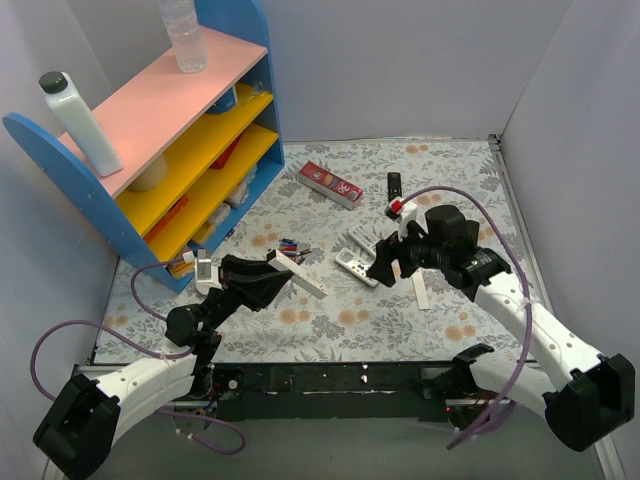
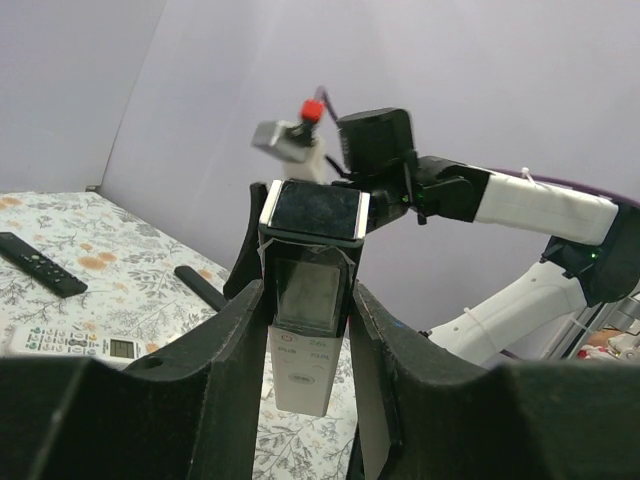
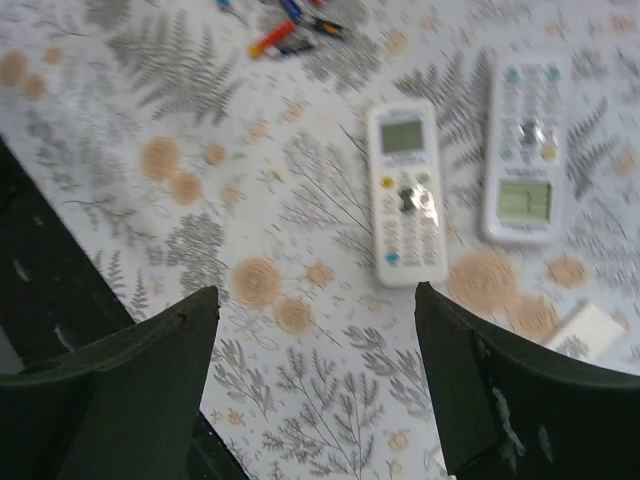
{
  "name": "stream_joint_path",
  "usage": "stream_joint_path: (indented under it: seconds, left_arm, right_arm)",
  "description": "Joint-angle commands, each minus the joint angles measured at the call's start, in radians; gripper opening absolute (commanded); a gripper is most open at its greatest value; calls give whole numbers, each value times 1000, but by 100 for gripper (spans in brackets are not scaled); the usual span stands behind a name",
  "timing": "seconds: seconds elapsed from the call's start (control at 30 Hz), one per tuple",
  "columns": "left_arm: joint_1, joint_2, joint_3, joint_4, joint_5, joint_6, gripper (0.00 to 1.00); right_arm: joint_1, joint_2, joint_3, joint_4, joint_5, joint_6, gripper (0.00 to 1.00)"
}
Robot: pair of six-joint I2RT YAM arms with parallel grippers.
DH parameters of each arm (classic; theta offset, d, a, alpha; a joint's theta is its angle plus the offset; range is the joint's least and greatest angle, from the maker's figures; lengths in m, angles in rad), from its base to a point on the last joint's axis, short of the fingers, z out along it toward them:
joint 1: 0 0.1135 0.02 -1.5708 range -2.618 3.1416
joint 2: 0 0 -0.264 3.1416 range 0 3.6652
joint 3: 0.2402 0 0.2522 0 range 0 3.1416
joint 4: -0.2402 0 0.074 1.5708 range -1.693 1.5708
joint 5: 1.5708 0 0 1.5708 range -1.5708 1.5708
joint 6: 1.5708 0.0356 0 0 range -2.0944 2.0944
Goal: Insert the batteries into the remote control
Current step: Adjust the remote control.
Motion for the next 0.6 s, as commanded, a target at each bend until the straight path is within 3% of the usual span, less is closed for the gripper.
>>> stream_joint_path:
  seconds: [0.0, 0.23, 0.57]
  left_arm:
    - [1, 6, -232, 70, 10, -11, 0]
    - [1, 8, -221, 87, 33, -36, 0]
    - [1, 22, -212, 115, 59, -47, 0]
  right_arm:
    - [117, -113, -49, 287, -207, -20, 88]
    - [246, -144, -104, 573, -307, 46, 95]
    - [390, -14, -88, 733, -315, 121, 94]
